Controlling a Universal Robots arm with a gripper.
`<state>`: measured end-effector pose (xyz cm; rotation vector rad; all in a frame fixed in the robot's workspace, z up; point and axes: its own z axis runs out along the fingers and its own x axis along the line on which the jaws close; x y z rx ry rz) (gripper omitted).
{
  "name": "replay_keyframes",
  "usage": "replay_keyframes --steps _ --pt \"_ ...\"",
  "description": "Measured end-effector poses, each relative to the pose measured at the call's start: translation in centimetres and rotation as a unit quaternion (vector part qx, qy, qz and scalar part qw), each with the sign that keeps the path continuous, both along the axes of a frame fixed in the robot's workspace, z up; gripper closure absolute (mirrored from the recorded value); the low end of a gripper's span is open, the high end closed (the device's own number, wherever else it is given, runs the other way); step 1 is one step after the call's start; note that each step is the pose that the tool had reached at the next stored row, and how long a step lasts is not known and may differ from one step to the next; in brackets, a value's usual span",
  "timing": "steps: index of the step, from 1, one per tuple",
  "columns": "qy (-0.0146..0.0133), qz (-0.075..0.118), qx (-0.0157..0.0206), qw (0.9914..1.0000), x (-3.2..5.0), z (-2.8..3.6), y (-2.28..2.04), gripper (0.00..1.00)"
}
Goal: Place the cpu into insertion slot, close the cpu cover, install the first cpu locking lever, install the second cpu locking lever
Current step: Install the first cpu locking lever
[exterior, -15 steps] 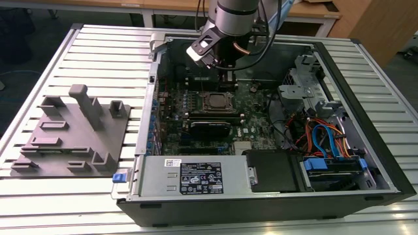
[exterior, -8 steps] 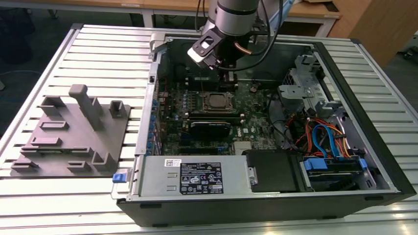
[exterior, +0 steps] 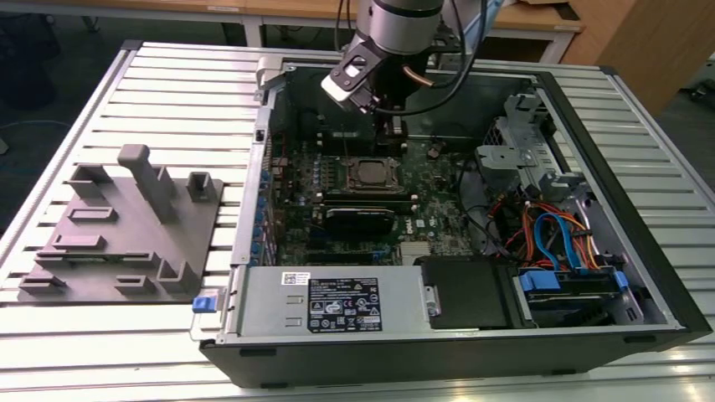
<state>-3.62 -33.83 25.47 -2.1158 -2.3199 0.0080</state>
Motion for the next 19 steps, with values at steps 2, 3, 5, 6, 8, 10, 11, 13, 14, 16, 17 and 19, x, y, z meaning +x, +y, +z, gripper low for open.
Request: replay_keyframes --steps 2,3,5,6,8,10,11,13,14,16,17,19 --pt "-0.0001 0.005 0.0002 0.99999 0.00 0.00 0.00 0.90" --pt "-0.0001 0.012 0.0003 0.99993 0.00 0.00 0.00 0.90" --pt "0.0000 0.031 0.0002 0.99953 0.00 0.00 0.00 0.90" --pt "0.0000 0.040 0.0002 0.99922 0.00 0.01 0.00 0.90" --pt "0.0001 0.058 0.0001 0.99832 0.00 0.01 0.00 0.90" --pt "0.0000 0.076 0.0001 0.99714 0.00 -0.01 0.00 0.90" --pt "0.0000 0.084 0.0002 0.99643 0.00 -0.02 0.00 0.90" --pt "0.0000 0.103 0.0002 0.99469 0.00 -0.03 0.00 0.90" --pt "0.0000 0.111 0.0002 0.99378 0.00 -0.04 0.00 0.90" --pt "0.0000 0.128 0.0002 0.99173 0.00 -0.05 0.00 0.90" --pt "0.0000 0.137 0.0002 0.99054 0.00 -0.06 0.00 0.90" --pt "0.0000 0.156 0.0002 0.98783 0.00 -0.07 0.00 0.90"
